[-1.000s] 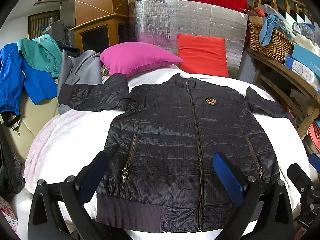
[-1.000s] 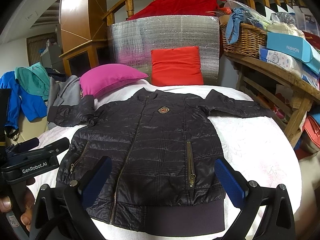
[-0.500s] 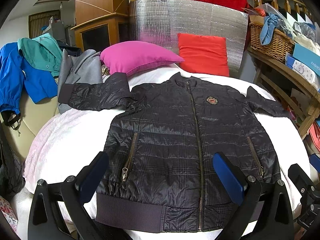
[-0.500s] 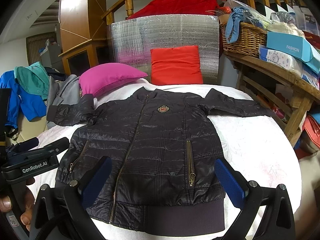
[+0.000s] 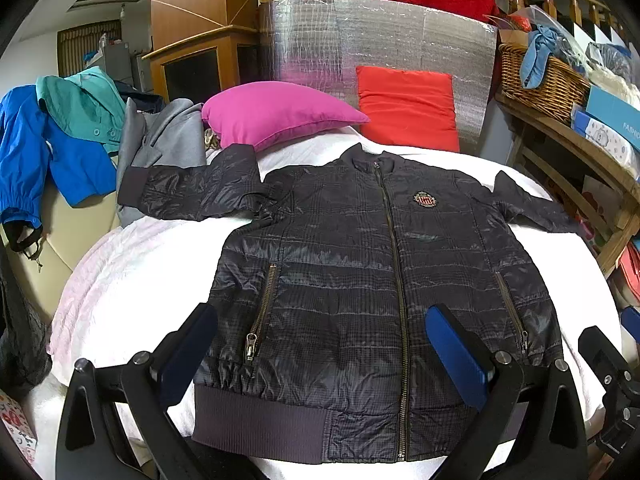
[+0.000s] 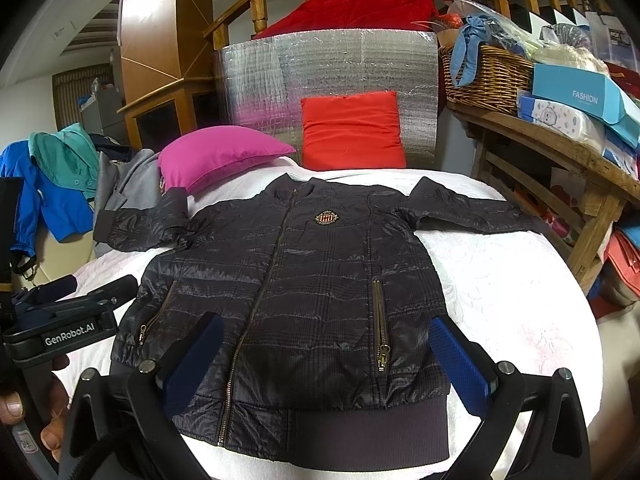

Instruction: Fold large clothes

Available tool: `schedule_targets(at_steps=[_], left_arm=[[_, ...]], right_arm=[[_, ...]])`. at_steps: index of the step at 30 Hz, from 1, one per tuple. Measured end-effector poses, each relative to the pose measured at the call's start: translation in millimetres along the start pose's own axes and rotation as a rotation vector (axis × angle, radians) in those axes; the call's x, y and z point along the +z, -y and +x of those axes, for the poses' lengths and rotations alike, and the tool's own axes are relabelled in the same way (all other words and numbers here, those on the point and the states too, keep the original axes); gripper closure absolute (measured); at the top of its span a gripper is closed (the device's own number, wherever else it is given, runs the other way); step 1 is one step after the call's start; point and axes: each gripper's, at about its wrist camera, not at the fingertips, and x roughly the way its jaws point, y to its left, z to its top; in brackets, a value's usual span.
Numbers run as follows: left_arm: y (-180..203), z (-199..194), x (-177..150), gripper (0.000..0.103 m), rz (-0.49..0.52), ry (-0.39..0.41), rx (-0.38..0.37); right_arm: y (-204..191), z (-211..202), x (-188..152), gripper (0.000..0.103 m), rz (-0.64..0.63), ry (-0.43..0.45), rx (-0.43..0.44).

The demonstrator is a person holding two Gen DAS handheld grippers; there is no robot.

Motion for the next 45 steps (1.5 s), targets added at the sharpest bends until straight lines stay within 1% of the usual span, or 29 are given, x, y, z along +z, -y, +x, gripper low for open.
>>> schedule_targets(at_steps=[33, 45], left_arm=[[0, 6, 1, 0.000, 0.002, -0.008, 0.007], [4, 15, 0, 0.000, 0.010, -0.022, 0.004]], right_arm=[[-2, 7, 1, 0.000, -0.006, -0.003, 0.005], [7, 15, -1, 0.000, 0.005, -0.011, 0.005]])
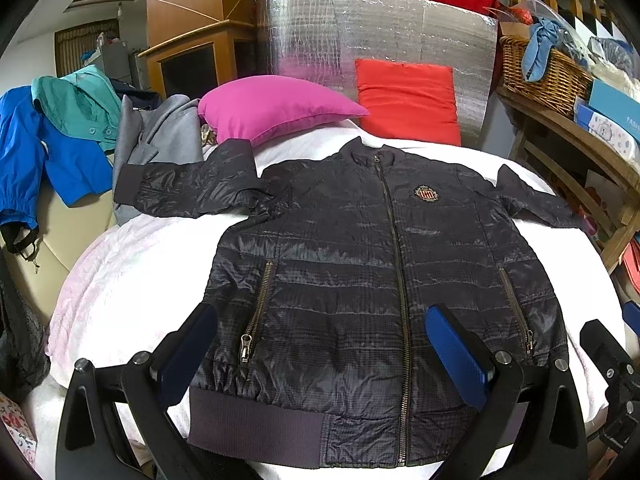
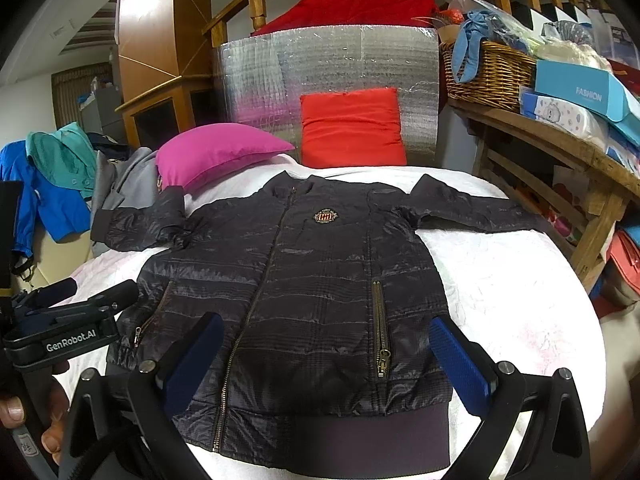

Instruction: Fold large clothes

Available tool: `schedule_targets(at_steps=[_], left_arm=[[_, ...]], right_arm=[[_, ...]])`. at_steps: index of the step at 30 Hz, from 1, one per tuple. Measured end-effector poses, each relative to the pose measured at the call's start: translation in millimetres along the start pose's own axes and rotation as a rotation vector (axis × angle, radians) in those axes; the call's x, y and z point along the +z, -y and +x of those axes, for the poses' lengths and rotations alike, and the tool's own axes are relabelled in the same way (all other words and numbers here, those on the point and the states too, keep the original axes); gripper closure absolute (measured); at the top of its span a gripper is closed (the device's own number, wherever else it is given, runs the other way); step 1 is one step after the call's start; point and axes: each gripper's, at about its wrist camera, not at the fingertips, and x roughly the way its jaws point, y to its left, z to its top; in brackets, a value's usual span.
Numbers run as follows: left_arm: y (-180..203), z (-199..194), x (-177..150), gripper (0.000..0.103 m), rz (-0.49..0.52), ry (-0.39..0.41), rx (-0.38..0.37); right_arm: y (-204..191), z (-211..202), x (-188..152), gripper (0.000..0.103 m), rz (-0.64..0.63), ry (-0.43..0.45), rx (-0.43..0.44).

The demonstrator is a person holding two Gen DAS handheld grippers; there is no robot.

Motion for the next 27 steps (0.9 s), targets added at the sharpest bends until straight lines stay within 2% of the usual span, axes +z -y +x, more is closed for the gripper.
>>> schedule_targets(at_steps=[3, 7, 10, 13, 17, 19, 22, 23, 27], left_arm=[[-1, 13, -3, 0.000, 0.001, -0.017, -0.004], [-6, 45, -9, 0.000, -0.002, -0.082, 0.001], [-4, 77, -7, 0.000, 0.019, -0.125, 0.018], [2, 103, 2, 0.000, 0.043, -0.140, 0.012], [18, 138, 18, 0.000, 0.091, -0.135, 0.005], [23, 155, 25, 0.000, 0.099, -0.134, -0.001], [30, 180, 31, 0.000, 0.102, -0.133, -0.019], [32, 187, 31, 0.000, 0.106, -0.137, -0.017], [34, 216, 18, 0.000, 0.111, -0.184, -0.017]], right_arm=[[13, 8, 0, 0.000, 0.032, -0.018, 0.033], [60, 28, -3, 0.000, 0.166, -0.072, 0.146], [118, 55, -2, 0.000, 0.321, -0.115, 0.162], [189, 83, 5, 0.000, 0.513, -0.104, 0.180], [298, 133, 19, 0.000, 0.793, -0.057, 0.181], [341, 159, 25, 0.002, 0.887, -0.039, 0.157], [393, 199, 35, 0.013, 1.003, -0.031, 0.143], [412, 216, 39, 0.014, 1.044, -0.033, 0.136], [449, 256, 52, 0.017, 1.106, -0.012, 0.112]])
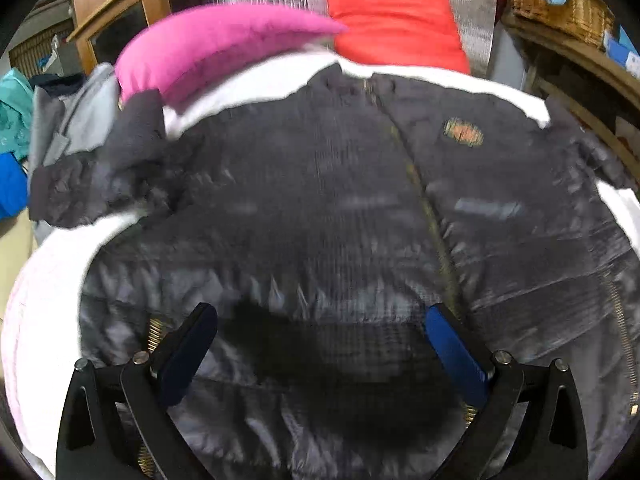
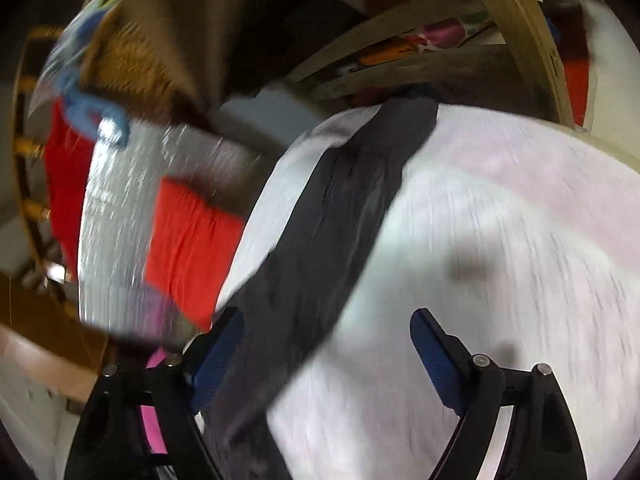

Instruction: Fold large clothes

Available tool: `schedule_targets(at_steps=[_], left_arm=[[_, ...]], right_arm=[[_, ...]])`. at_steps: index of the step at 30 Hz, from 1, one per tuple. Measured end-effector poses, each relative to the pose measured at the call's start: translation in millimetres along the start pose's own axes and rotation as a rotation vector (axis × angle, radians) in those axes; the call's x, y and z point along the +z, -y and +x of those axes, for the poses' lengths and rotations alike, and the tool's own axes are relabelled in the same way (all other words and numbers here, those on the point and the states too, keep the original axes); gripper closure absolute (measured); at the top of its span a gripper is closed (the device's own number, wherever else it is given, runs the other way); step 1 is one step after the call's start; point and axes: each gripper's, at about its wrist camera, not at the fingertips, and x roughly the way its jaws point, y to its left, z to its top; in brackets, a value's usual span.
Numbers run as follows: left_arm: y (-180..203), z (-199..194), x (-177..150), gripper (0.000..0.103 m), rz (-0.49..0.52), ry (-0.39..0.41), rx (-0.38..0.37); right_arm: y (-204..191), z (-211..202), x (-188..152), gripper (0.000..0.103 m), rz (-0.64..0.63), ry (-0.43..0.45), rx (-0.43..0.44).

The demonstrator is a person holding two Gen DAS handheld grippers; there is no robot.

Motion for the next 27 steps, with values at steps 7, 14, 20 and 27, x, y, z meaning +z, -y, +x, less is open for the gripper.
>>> schedule_targets(at_steps=[7, 14, 20, 27], left_arm=[[-10, 6, -10, 0.000, -0.052, -0.011, -0.050], [-9, 3, -12, 0.000, -0.062, 0.003, -0.061], [-11, 8, -5, 0.000, -0.082, -0.002, -0.066], [-18, 7, -3, 0.000, -0.117, -0.010, -0.083]], right_arm=[[-8, 59, 28, 0.056, -0.062, 0.002, -0.149], [-88, 60, 26, 0.088, -0.357, 0.025, -0.354], [-237, 31, -35, 0.092, -0.664, 0.092, -0.267], [-369, 33, -191, 0.092, -0.959, 0.022, -0.064]])
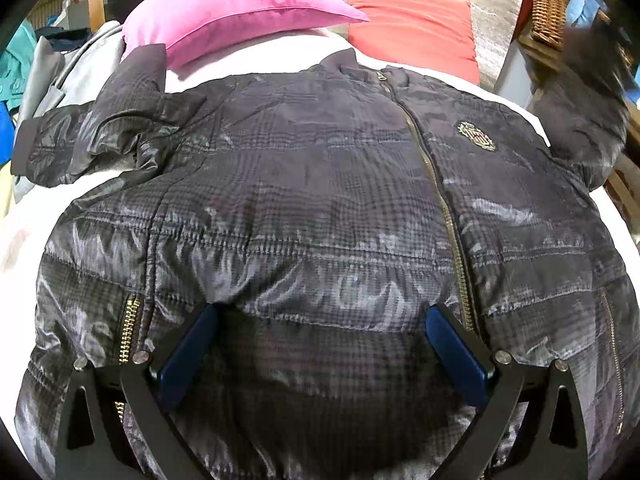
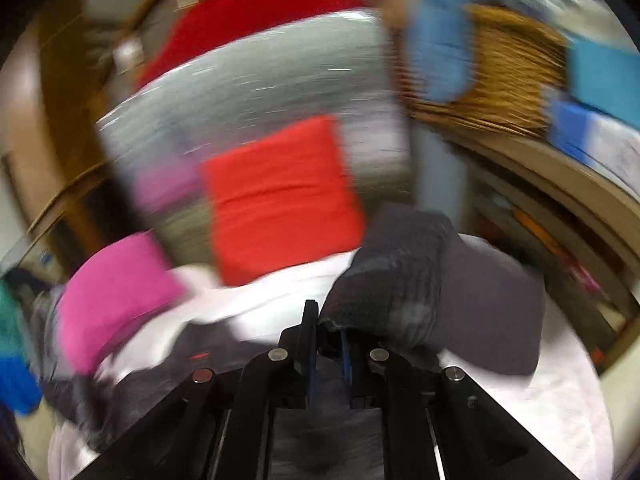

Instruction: Fold large clothes

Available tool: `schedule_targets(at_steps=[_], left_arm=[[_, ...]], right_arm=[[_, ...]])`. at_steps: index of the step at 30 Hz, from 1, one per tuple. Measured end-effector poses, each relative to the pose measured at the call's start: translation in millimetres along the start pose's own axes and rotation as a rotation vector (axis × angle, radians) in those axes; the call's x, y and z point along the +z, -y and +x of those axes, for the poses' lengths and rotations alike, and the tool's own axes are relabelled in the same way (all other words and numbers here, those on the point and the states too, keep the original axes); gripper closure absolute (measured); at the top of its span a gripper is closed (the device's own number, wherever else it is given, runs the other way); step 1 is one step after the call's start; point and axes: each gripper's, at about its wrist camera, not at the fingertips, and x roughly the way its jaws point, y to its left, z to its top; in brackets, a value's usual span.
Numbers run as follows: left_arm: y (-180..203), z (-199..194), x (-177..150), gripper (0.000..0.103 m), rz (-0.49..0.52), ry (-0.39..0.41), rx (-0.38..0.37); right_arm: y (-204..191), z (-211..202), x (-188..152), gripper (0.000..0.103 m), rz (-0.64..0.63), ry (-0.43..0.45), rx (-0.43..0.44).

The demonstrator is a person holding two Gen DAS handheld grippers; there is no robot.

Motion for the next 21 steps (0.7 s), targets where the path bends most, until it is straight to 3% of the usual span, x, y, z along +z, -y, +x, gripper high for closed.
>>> schedule_targets(at_steps=[6, 11, 12, 14, 15, 18, 21], left_arm=[[-17, -4, 3, 0.000, -0.100, 0.011, -0.021], [-28, -5, 6, 0.000, -0.164, 0.008, -0.064], [-29, -5, 7, 0.000, -0.173, 0.007, -0.072], [-31, -5, 8, 0.000, -0.189, 0.005, -0.084], [-32, -6, 8, 0.000, -0.195, 0.005, -0.088], [-33, -6, 9, 0.000, -0.210, 0.004, -0.093], [-36, -6, 10, 0.000, -0.230, 0.010, -0.099]], right_arm=[[-118, 43, -79, 0.092, -0.108, -0.138, 0.139], [-163, 95, -166, 0.091, -0.206, -0.313, 0.128], [-170, 105, -182, 0.086, -0.244, -0.358, 0.126], [-172, 108, -203, 0.048, -0.295, -0.406, 0.142], [-171, 106, -207, 0.014, -0.307, -0.416, 0.157], [-162, 89, -202, 0.012, -0.278, -0.390, 0.233], [-136, 67, -179, 0.012, -0.112, -0.327, 0.310]])
